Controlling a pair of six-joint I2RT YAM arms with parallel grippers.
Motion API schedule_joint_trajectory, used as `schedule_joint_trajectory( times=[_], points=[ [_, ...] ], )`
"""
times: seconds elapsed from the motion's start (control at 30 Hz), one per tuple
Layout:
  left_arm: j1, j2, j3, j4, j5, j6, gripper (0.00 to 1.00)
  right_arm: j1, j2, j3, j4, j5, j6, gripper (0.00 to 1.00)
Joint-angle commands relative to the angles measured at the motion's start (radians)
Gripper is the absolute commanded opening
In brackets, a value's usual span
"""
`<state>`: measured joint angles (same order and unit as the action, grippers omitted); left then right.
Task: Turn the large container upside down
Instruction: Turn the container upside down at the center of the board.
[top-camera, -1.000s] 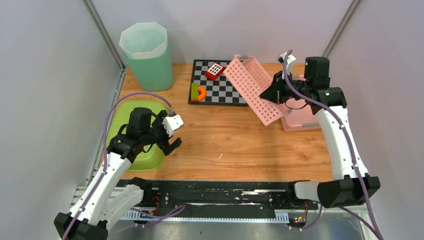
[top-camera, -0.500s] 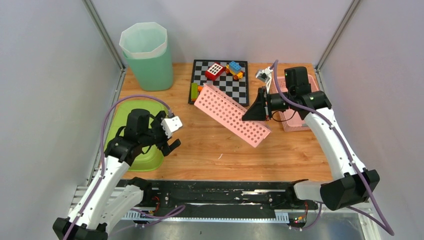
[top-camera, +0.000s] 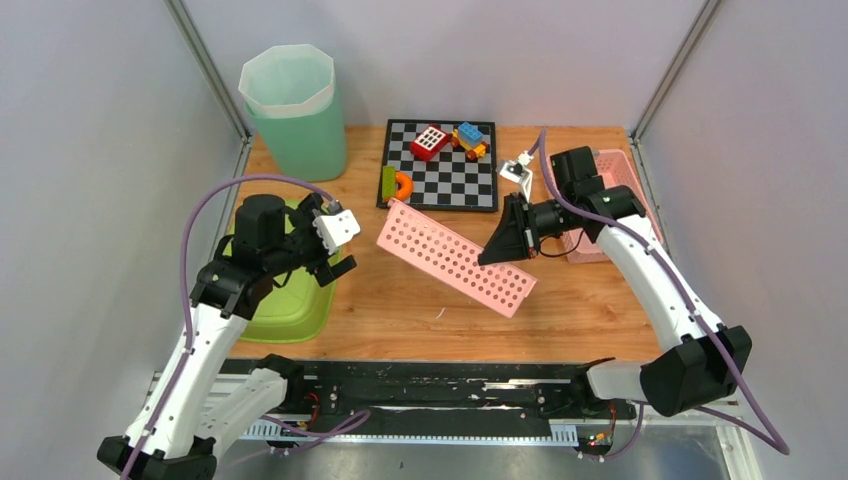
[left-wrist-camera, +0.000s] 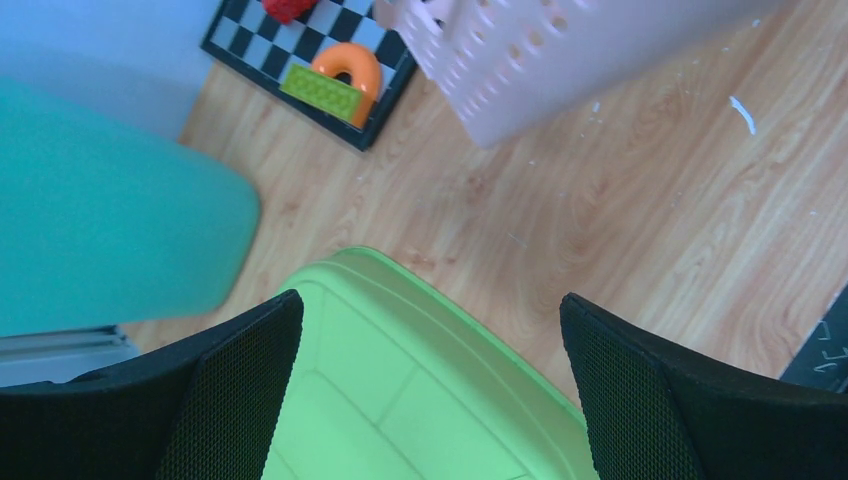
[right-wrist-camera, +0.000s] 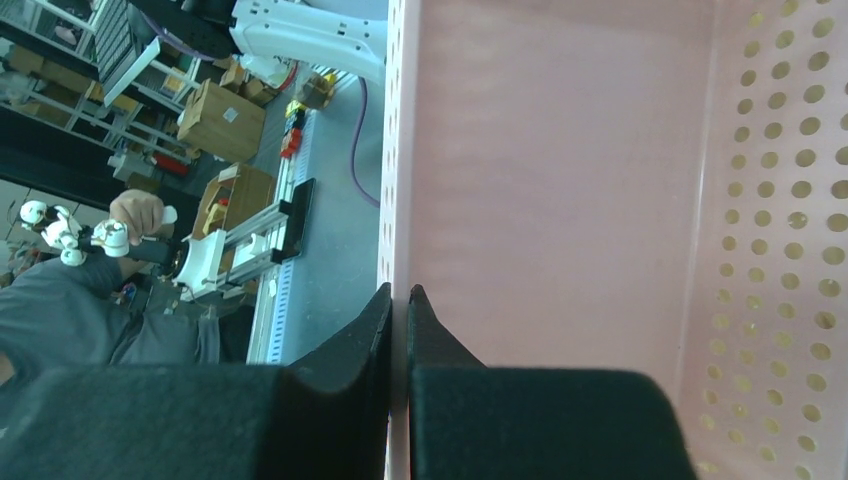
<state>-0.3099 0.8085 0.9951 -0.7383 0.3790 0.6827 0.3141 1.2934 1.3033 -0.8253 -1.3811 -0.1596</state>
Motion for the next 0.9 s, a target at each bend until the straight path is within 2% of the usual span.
schedule_joint_trajectory(
  times=[0.0,0.23,0.33,0.47,0.67,0.87],
  points=[
    [0.005,0.04,0.087,-0.006,-0.025,0.06,1.0,0.042,-0.017,-0.025,-0.126,-0.043,-0.164,0.02],
    [0.005,0.151,0.165,0.01,0.038,0.156,1.0,0.094,0.014,0.025,-0.465,-0.028,-0.477,0.02],
    [0.005,0.174,0.139,0.011,0.119,0.242,0.99,0.109,0.044,0.054,-0.636,-0.037,-0.664,0.02],
    [0.005,0.16,0.086,-0.01,0.262,0.361,0.97,0.129,0.083,0.066,-0.773,-0.033,-0.828,0.02],
    [0.005,0.178,0.078,-0.066,0.457,0.438,0.97,0.156,0.104,0.067,-0.779,-0.026,-0.845,0.02],
    [0.005,0.207,0.105,-0.258,0.544,0.593,0.95,0.157,0.117,0.079,-0.78,-0.018,-0.844,0.02]
  ],
)
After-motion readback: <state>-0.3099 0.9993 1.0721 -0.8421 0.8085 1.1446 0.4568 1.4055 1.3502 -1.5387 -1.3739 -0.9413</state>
